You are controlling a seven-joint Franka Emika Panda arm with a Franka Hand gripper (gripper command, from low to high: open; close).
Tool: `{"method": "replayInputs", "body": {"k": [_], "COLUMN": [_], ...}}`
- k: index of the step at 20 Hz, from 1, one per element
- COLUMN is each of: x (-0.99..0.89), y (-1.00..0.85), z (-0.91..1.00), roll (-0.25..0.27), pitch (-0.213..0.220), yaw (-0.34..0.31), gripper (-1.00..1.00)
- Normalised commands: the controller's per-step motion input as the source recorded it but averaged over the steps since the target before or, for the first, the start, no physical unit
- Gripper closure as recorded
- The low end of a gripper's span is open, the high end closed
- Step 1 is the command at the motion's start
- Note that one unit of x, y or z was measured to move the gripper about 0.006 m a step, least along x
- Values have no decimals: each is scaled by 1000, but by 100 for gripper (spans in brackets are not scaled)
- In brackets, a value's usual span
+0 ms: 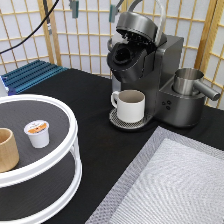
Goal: Make coffee
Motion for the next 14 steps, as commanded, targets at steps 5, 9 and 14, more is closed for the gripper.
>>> {"method": "replayInputs", "body": {"k": [5,9,14], "x": [-258,-128,-163], "y": [-392,-473,-541], "z": [-385,-1,6], "roll": [7,2,7], "pitch": [-182,-223,-180], "yaw": [-215,-182,-158], "gripper": [-100,-100,-100]}}
